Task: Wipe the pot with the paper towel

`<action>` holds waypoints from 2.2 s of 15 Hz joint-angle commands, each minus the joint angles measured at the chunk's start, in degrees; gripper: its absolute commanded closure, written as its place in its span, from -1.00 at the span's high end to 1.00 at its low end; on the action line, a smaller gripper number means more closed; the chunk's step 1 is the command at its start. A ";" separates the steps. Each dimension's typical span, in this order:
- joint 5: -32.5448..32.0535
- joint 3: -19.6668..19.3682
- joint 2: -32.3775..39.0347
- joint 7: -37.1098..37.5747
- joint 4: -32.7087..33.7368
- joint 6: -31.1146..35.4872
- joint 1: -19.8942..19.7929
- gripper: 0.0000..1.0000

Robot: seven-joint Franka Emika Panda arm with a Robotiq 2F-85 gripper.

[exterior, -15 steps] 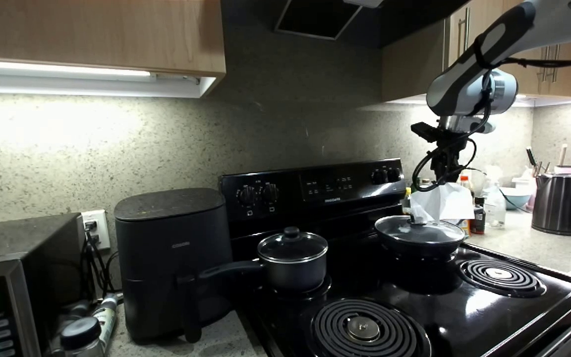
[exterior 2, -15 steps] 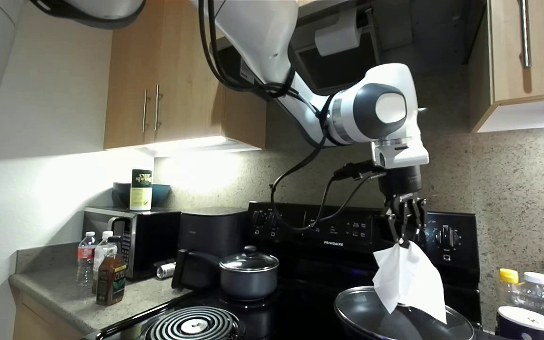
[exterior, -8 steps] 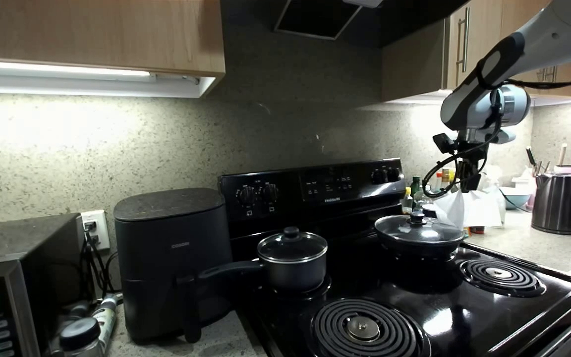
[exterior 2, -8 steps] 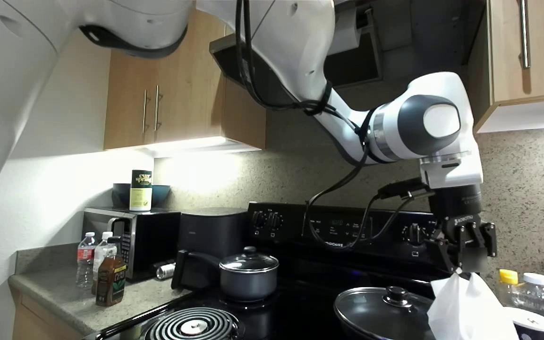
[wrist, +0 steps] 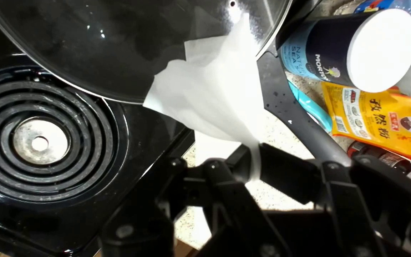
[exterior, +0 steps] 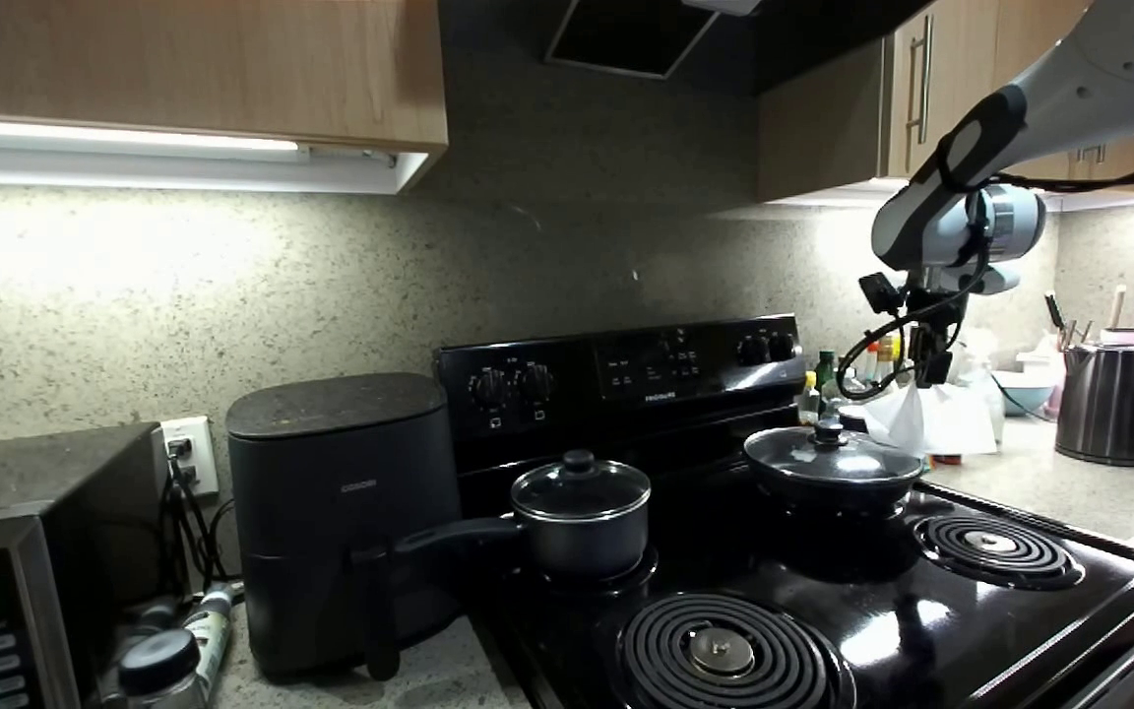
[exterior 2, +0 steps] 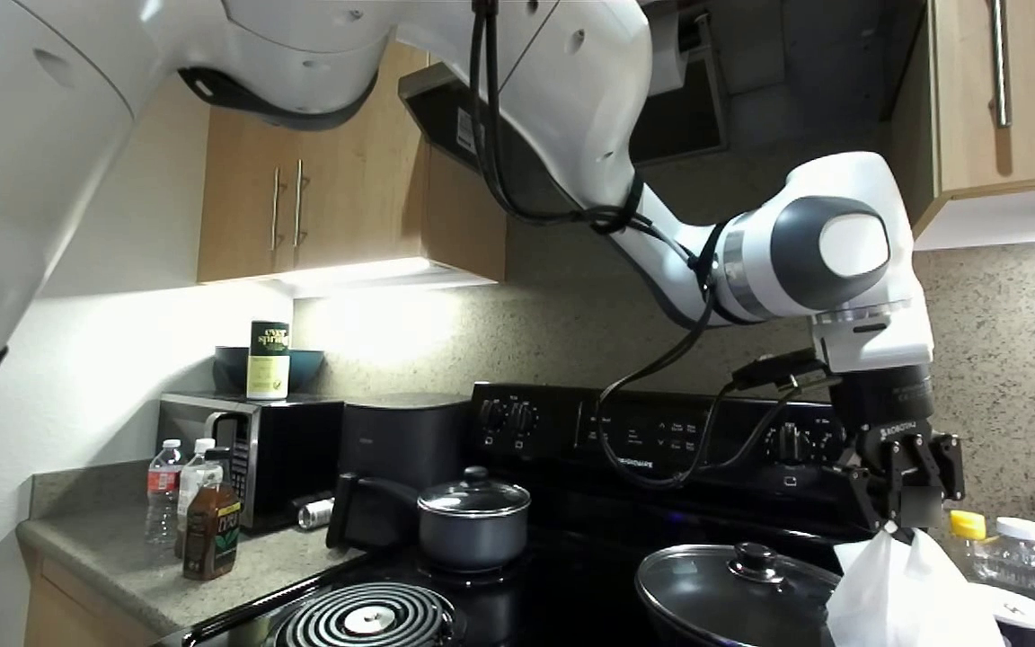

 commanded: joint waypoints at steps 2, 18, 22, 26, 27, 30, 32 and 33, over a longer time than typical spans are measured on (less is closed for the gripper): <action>-0.87 -1.17 5.19 6.20 5.12 4.37 0.06 -0.97; -2.21 -1.51 23.10 7.55 23.61 -12.83 -1.79 -0.97; -3.20 -3.05 27.58 12.99 28.46 -13.40 -2.55 -0.97; -4.81 -4.90 30.14 20.71 32.05 -12.76 -2.91 -0.97; -5.22 -5.19 30.48 22.28 32.67 -12.81 -3.00 -0.97; -5.47 -8.15 30.72 28.20 33.36 -12.25 -1.66 -0.97; -5.68 -9.96 30.78 32.42 33.87 -12.26 -1.15 -0.97; -5.95 -11.25 31.01 35.34 34.24 -12.25 -0.73 -0.97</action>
